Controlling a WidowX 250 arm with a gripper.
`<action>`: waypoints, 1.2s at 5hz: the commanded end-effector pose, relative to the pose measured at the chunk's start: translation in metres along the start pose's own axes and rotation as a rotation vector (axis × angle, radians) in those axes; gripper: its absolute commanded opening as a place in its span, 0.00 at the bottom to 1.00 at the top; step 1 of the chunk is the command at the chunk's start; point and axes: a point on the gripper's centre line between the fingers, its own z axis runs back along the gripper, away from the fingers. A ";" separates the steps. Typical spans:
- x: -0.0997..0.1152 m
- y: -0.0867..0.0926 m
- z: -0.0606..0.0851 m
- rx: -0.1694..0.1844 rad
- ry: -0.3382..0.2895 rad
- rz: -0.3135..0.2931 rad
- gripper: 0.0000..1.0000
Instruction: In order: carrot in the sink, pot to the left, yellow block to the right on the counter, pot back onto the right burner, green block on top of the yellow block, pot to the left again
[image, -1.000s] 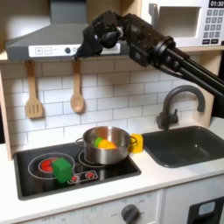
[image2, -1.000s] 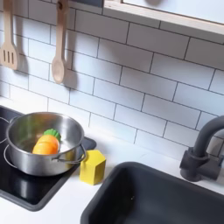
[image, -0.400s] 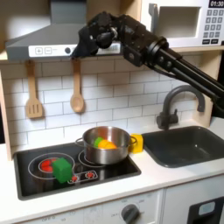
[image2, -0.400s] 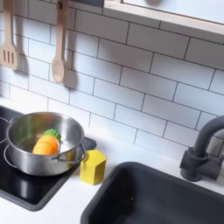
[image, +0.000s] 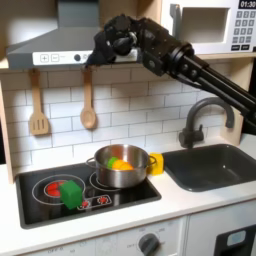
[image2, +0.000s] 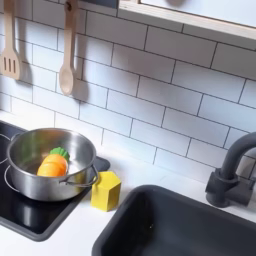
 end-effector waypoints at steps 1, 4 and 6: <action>-0.012 -0.003 0.001 -0.012 0.029 0.003 0.00; -0.087 0.003 0.036 -0.005 0.353 -0.018 0.00; -0.157 0.005 0.069 -0.007 0.668 -0.089 0.00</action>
